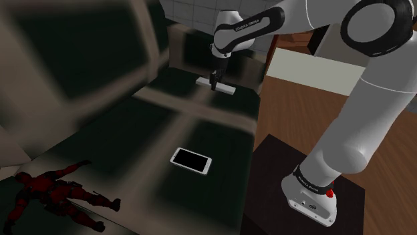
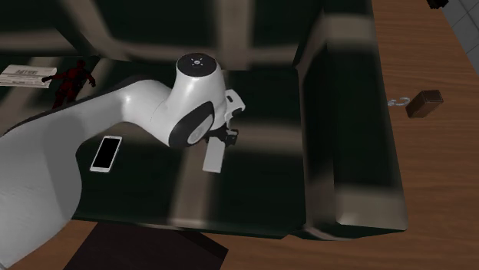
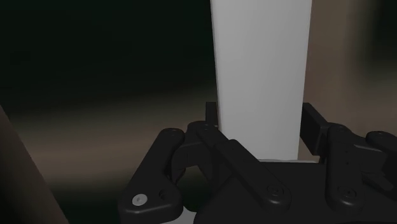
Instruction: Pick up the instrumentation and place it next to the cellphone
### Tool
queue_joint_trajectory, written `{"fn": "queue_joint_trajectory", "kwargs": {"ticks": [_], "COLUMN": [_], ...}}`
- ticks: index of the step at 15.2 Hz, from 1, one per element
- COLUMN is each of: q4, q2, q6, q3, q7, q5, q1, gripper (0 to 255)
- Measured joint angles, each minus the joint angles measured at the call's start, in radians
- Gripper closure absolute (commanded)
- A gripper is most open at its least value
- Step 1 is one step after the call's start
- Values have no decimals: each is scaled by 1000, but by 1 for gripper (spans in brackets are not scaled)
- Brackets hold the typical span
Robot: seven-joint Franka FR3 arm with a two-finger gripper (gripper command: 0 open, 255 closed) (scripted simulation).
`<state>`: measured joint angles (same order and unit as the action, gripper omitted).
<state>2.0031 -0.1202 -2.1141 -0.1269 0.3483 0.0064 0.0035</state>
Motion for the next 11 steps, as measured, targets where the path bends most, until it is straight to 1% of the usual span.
{"fn": "queue_joint_trajectory", "kwargs": {"ticks": [5, 10, 11], "q4": [165, 324, 348], "q2": [135, 264, 294], "q6": [-30, -60, -54], "q3": [35, 88, 102], "q7": [-89, -189, -212], "q5": [-19, -23, -21], "q1": [44, 89, 100], "gripper": [255, 255, 255]}}
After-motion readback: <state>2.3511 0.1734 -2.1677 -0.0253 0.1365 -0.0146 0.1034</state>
